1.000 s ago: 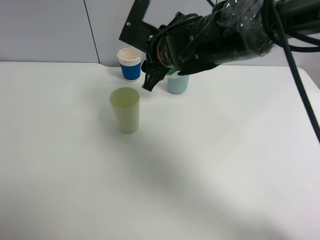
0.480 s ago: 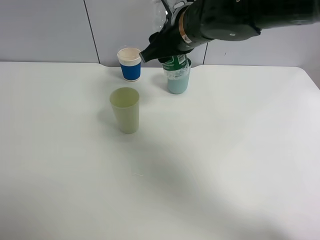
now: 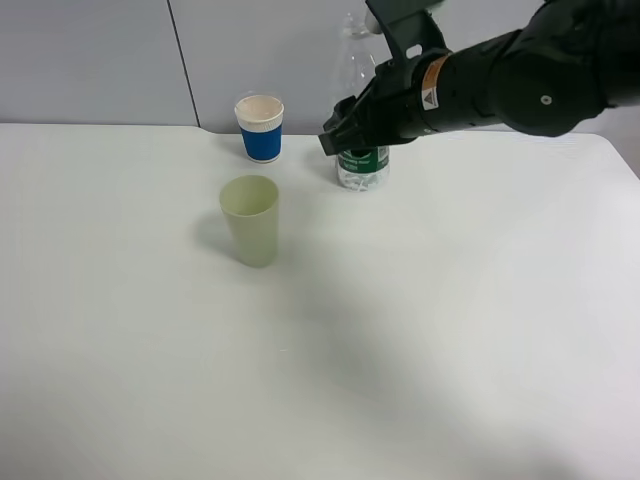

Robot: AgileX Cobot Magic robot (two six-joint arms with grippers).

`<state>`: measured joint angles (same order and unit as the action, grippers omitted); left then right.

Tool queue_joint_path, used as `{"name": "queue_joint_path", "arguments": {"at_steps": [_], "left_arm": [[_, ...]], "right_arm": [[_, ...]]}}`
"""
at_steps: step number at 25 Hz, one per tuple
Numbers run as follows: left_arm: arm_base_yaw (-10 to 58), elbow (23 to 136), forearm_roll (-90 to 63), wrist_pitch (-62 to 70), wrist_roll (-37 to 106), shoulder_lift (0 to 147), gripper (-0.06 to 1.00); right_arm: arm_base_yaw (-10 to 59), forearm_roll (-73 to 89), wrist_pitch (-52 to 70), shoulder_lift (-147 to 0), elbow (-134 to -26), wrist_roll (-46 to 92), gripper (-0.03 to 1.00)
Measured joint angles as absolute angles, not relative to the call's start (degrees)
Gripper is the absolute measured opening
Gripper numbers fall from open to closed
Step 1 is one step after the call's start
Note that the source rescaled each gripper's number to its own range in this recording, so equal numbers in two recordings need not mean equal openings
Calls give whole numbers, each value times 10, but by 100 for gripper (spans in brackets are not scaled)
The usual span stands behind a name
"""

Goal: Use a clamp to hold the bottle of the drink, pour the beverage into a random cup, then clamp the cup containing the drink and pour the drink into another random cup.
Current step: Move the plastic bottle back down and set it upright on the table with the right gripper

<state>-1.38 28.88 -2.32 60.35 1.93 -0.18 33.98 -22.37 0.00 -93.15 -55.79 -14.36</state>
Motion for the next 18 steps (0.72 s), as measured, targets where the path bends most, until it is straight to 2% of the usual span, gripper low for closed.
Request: {"name": "queue_joint_path", "arguments": {"at_steps": [9,14,18], "left_arm": [[-14,289,-23,603,19,-2,100],[-14,289,-23,603,19,-2,100],[-14,289,-23,603,19,-2,100]], "right_arm": [[295,-175,-167,-931,-435,0,2],[277,-21,-293,-931,-354,126,2],[276,106,-413,-931,-301,155,2]]}}
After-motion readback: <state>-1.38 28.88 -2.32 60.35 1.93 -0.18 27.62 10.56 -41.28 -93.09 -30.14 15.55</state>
